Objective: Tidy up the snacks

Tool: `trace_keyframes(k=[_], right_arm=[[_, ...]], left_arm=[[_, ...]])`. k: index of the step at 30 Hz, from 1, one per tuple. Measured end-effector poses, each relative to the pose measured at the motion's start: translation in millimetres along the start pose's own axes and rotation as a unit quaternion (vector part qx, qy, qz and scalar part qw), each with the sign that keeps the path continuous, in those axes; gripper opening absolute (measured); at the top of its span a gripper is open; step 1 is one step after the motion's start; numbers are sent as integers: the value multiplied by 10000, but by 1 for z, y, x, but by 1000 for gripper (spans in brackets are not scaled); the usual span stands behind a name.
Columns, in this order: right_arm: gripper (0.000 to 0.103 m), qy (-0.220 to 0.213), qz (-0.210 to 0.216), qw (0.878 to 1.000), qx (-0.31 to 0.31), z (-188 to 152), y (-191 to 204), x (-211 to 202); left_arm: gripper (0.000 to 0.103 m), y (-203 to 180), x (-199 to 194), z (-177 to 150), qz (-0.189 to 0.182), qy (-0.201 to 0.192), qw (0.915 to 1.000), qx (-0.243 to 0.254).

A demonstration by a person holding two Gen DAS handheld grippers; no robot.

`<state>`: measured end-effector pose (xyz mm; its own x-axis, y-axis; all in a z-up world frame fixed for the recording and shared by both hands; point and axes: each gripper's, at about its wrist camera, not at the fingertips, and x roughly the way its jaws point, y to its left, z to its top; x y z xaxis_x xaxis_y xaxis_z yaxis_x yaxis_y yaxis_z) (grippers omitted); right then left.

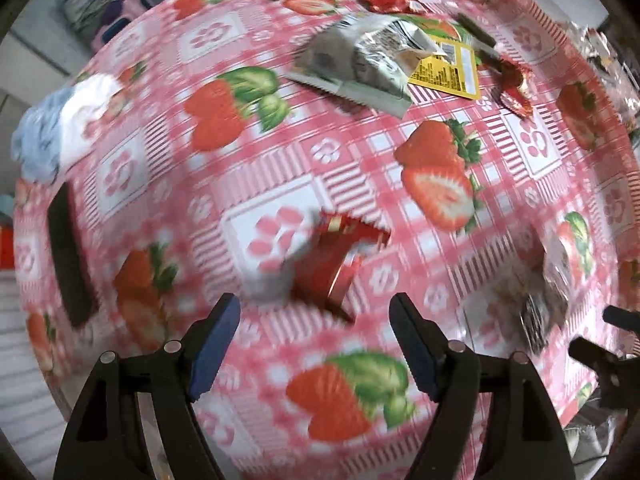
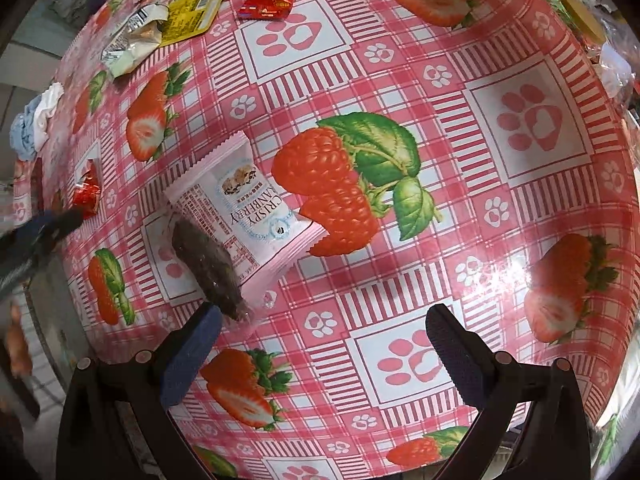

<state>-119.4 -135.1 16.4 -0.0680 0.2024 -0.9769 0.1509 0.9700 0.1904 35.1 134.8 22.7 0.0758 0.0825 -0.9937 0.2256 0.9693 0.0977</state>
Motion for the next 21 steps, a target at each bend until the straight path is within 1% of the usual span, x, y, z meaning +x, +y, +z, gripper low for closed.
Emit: trace_keyframes(k=[2,3,4,7,9,12,14,16,18,21], right_arm=[[103,-64,62,9999,54,4,-19,-10],[103,-91,92,9999,85,16,-25,-18],[103,-122,118,9998,108,18,-30,-21],[103,-265,27,9996,127,32,-38,-27],[103,-360,-70,9991,208,42,-42,-30],[103,-452,-124,9977,497,54,-53,-29],[103,-389,-123,9973,611,63,-58,-24],[103,-145,-130,9987,463,62,-57,-12],[103,-124,-75,9994,316,60,-54,-9],[103,92,-198,9996,-160,34,-40,-6]], left_arm=[[80,-3,12,10,14,32,10000,8],[80,-5,18,14,54,99,9999,32],[80,-6,23,16,95,146,9998,42],[80,-5,31,20,148,219,9997,0],[80,-1,32,22,102,191,9997,-99],[81,1,36,32,12,158,9995,-277],[82,0,36,32,-5,99,9995,-312],[81,-3,35,26,-47,60,9997,-240],[81,-12,35,18,-271,126,9995,-142],[81,-24,31,0,-343,77,9994,56]])
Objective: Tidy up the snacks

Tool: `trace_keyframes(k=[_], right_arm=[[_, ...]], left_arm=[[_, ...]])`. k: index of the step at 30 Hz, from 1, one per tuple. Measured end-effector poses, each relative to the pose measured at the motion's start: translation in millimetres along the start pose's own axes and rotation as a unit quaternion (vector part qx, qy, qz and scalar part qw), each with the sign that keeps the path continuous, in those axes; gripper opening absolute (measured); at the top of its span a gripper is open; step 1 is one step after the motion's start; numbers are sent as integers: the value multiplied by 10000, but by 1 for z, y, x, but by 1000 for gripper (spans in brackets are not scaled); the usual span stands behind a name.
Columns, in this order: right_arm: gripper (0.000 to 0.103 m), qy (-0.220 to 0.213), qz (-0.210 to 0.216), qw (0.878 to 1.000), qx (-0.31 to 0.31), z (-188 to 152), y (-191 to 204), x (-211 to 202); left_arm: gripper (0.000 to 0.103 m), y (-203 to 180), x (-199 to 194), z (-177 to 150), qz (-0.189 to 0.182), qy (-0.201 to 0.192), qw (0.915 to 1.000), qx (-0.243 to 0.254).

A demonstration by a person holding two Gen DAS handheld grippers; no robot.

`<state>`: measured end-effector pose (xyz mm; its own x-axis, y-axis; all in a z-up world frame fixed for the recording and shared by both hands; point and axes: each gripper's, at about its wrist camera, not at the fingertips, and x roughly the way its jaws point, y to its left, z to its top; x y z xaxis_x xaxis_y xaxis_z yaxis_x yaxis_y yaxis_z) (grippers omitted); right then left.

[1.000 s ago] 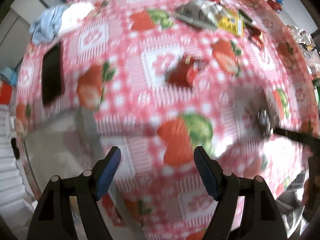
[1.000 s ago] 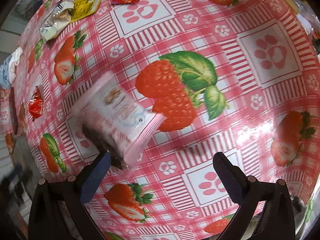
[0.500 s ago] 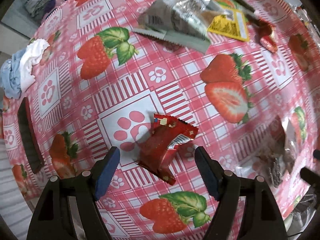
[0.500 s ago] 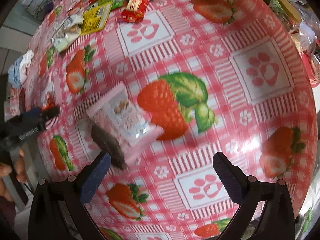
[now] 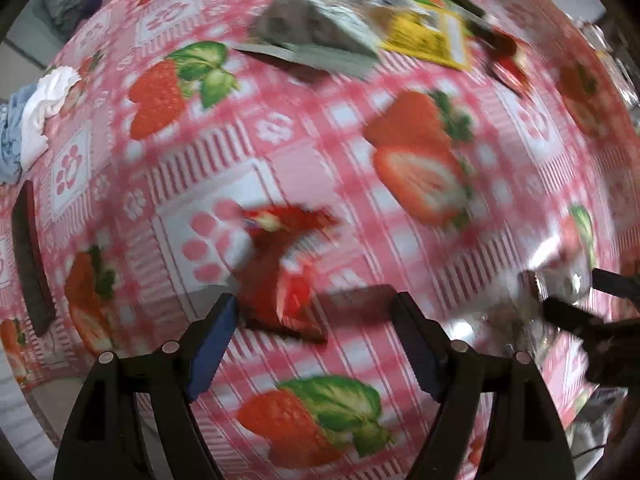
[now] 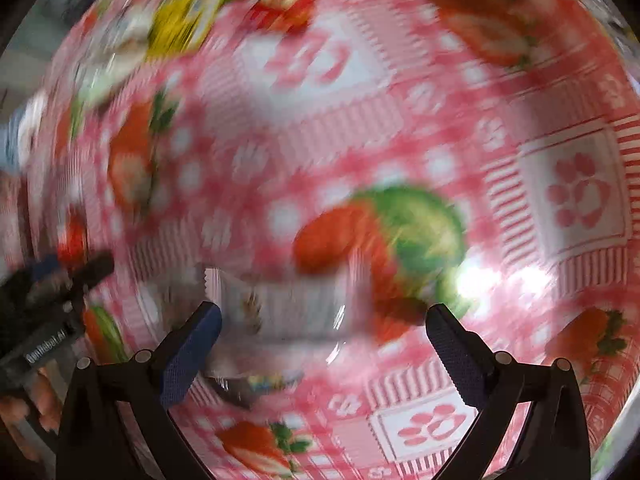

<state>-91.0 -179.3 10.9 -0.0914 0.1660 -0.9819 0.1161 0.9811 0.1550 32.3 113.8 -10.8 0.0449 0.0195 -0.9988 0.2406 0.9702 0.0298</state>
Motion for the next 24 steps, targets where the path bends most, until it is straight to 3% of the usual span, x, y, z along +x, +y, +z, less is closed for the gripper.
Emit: trace_keyframes(k=[3,6,11,13,14,19,22,24], right_arm=[[103,171,-114,9992,-340,-34,6,4],[103,290,35,9984,-485,-67,-1,2],[103,108,195,9997,141,-92,-40,-17],[103,2,280,9988,406,-82,-62,-29],[103,-27,290,9985,458,-65,-81,-30],[103,-98,354,9976,585,-42,-97,-41],[103,-53,353,9976,600,-38,-95,-41],[103,-9,334,9977,595,-39,-87,-41]], left_arm=[[81,-7,-1,-24,-90,73,9999,42],[81,-10,-3,-54,-96,109,9998,102],[82,10,-8,-82,-100,181,9995,-223],[82,27,-11,-86,-24,94,9992,-377],[82,36,-15,-83,29,20,9990,-448],[82,54,-35,-44,25,-320,9963,-799],[82,67,-23,-11,-373,-98,9907,-1305],[82,71,-13,5,-433,20,9878,-1496]])
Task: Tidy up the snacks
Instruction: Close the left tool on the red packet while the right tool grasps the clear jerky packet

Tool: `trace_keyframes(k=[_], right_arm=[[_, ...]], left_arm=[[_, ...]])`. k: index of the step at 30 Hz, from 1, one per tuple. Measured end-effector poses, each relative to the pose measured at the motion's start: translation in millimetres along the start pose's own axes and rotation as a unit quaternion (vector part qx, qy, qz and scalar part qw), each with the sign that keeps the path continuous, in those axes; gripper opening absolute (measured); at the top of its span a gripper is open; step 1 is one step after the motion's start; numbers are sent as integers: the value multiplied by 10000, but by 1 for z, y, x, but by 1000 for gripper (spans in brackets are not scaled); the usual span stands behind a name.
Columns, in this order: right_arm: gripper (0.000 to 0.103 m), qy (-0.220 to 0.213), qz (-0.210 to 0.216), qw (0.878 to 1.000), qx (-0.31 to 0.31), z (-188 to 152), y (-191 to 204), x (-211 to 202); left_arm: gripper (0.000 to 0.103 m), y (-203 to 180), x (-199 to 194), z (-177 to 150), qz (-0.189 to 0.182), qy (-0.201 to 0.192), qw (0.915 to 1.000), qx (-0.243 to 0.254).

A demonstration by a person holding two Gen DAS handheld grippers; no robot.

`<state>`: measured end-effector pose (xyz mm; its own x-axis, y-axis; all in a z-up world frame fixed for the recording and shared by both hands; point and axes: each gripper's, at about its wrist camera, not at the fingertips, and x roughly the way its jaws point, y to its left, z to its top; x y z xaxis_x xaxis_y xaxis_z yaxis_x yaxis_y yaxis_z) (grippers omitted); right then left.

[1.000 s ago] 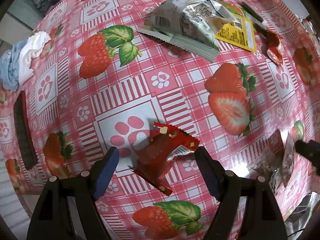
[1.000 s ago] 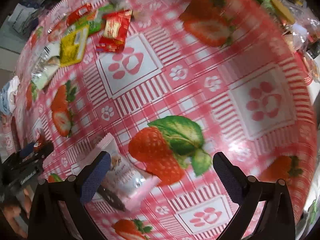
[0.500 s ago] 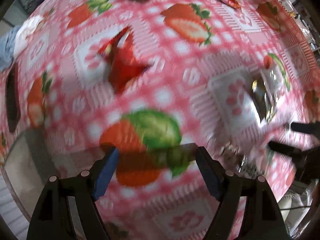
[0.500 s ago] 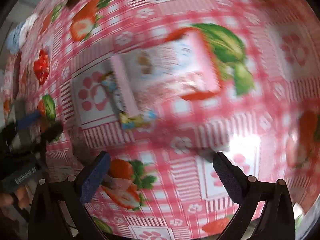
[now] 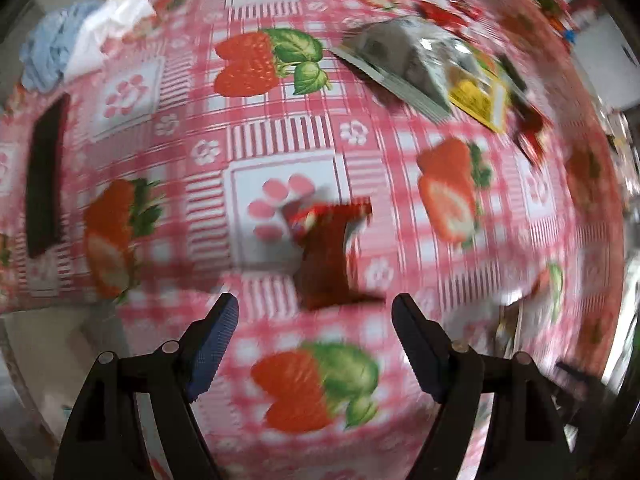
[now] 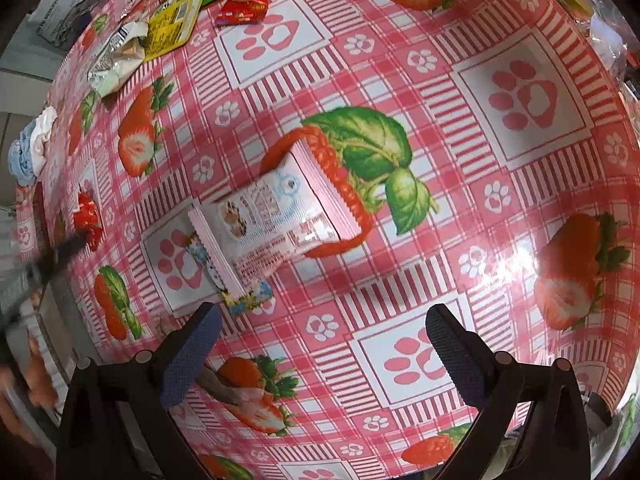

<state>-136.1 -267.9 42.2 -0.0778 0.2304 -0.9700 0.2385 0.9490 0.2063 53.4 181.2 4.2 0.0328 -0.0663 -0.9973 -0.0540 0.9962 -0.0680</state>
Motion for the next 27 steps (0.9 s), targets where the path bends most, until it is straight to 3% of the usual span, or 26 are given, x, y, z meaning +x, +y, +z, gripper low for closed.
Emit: trace_keyframes(k=[5,8,10,13,17,23,27], right_arm=[[103,38,24,9999,-96,-18,14,11],[103,68,-9,9984,-553,-32,28,12],[103,132,-36,9953,-957,-42,44,15],[103,265,-178,9842,-1740,-60,72,23],[103,400,-387,9638,-2608,-79,105,35],[103,559,-820,9437,-3155,-84,129,57],[103,608,-1160,9316,-3391,-90,152,78]], left_arm=[[80,-10,25,26,240,261,9994,55],[63,-22,28,16,516,137,9980,338],[42,-29,25,12,512,68,9974,497],[42,-20,20,3,451,119,9976,515],[42,1,17,-43,430,179,9979,461],[42,29,15,-125,436,484,9973,340],[42,43,17,-158,438,600,9970,208]])
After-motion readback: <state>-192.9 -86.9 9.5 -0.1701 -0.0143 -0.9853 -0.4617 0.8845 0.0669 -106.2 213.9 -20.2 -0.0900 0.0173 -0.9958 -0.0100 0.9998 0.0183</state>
